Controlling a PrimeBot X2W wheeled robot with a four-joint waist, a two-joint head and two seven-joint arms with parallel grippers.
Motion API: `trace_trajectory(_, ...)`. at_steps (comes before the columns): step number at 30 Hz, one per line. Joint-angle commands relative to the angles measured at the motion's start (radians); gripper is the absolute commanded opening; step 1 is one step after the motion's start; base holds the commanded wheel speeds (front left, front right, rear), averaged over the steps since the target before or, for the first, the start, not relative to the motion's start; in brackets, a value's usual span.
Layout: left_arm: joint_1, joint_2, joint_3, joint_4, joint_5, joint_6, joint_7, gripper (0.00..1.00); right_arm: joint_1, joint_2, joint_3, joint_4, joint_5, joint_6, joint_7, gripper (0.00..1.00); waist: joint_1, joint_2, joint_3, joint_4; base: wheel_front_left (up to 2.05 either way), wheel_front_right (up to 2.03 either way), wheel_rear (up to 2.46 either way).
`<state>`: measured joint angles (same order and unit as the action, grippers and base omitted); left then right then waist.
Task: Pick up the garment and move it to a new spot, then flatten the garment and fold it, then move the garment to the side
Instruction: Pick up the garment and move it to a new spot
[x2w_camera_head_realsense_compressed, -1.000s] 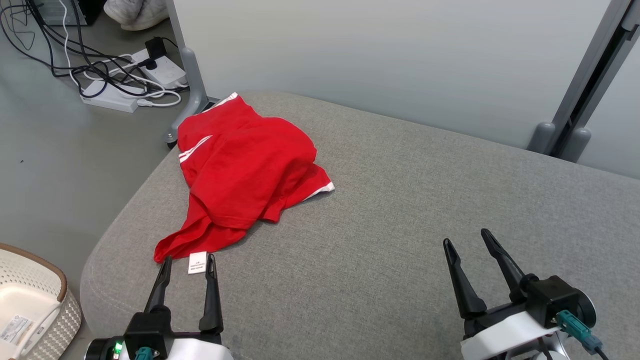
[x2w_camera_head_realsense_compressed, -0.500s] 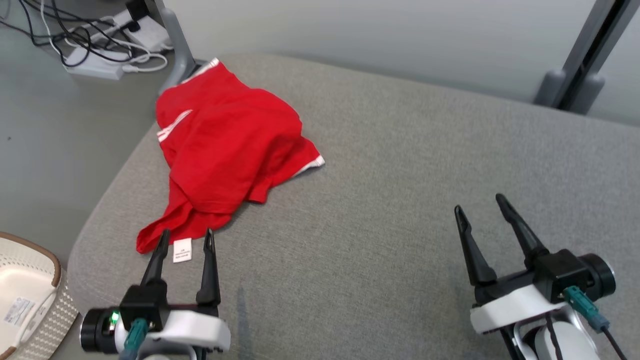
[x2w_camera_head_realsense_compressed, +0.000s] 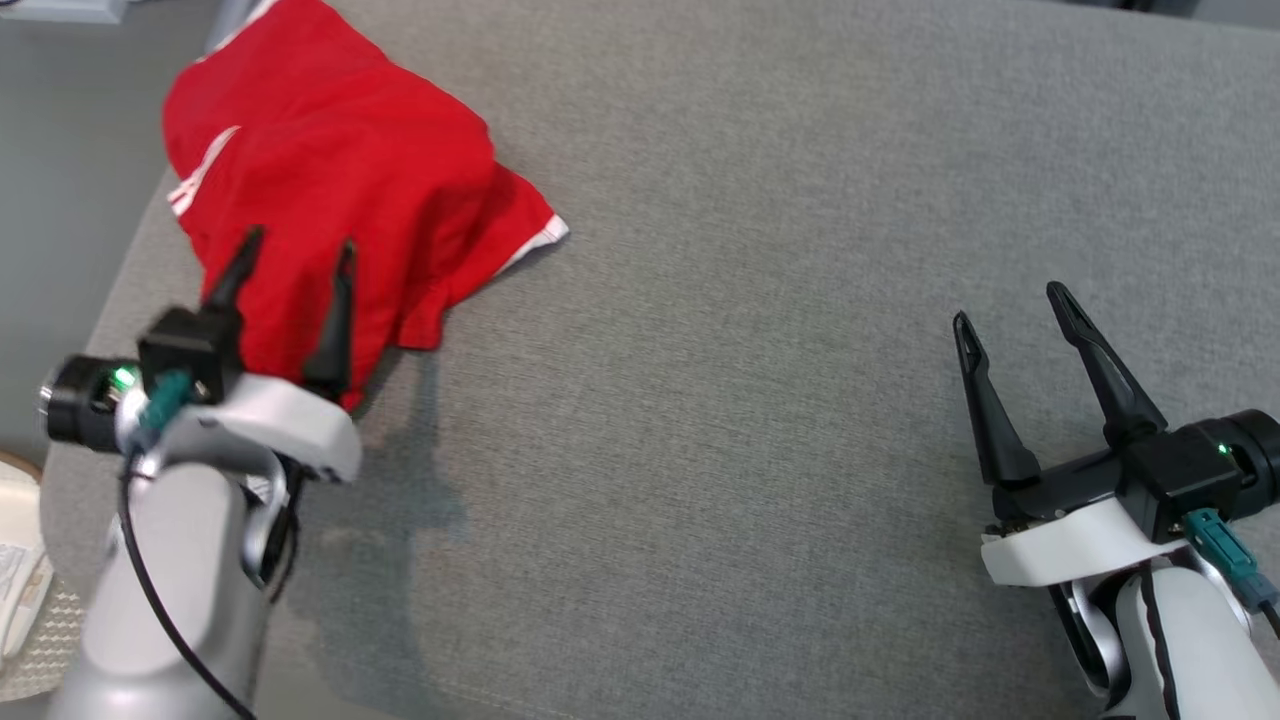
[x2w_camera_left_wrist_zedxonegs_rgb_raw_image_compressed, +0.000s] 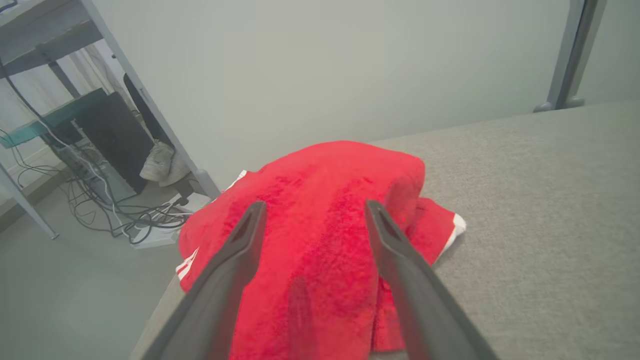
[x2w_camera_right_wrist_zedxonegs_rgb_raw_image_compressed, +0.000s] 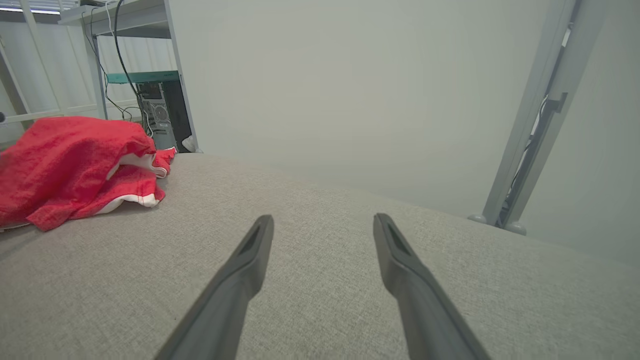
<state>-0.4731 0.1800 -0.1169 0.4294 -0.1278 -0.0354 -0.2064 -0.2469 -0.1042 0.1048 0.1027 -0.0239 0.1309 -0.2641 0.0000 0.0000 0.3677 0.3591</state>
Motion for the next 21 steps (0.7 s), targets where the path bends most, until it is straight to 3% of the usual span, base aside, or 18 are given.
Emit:
trace_trajectory(1,-0.046,0.022,0.01,0.033,-0.005,-0.004,0.027,1.0,-0.017,-0.009,0.004,-0.009,-0.005,0.0,-0.001,1.0,0.0,0.0,0.035,-0.031,0.0,0.0,0.0)
trace_trajectory(11,-0.228,0.077,-0.015,0.193,-0.022,-0.058,0.164,1.0,-0.033,-0.028,0.011,-0.021,-0.016,0.0,-0.001,1.0,0.0,0.0,0.091,-0.068,0.0,0.0,0.0)
trace_trajectory(17,-0.286,0.107,-0.043,0.286,0.011,-0.045,0.216,1.0,-0.029,-0.021,0.021,-0.028,-0.017,0.0,-0.001,1.0,0.0,0.0,0.108,-0.086,0.0,0.0,0.0)
trace_trajectory(18,-0.293,0.108,-0.042,0.3,0.005,-0.047,0.226,0.93,-0.027,-0.021,0.023,-0.028,-0.018,0.0,-0.001,1.0,0.0,0.0,0.108,-0.088,0.0,0.0,0.0)
trace_trajectory(19,-0.298,0.106,-0.034,0.315,-0.008,-0.046,0.236,0.27,-0.026,-0.019,0.025,-0.027,-0.018,0.0,-0.001,1.0,0.0,0.0,0.108,-0.091,0.0,0.0,0.0)
trace_trajectory(20,-0.301,0.105,-0.033,0.324,-0.011,-0.047,0.241,0.0,-0.025,-0.018,0.028,-0.026,-0.018,0.0,-0.001,1.0,0.0,0.0,0.108,-0.093,0.0,0.0,0.0)
trace_trajectory(21,-0.303,0.105,-0.035,0.333,-0.014,-0.049,0.246,0.0,-0.023,-0.016,0.03,-0.025,-0.018,0.0,-0.001,1.0,0.0,0.0,0.106,-0.094,0.0,0.0,0.0)
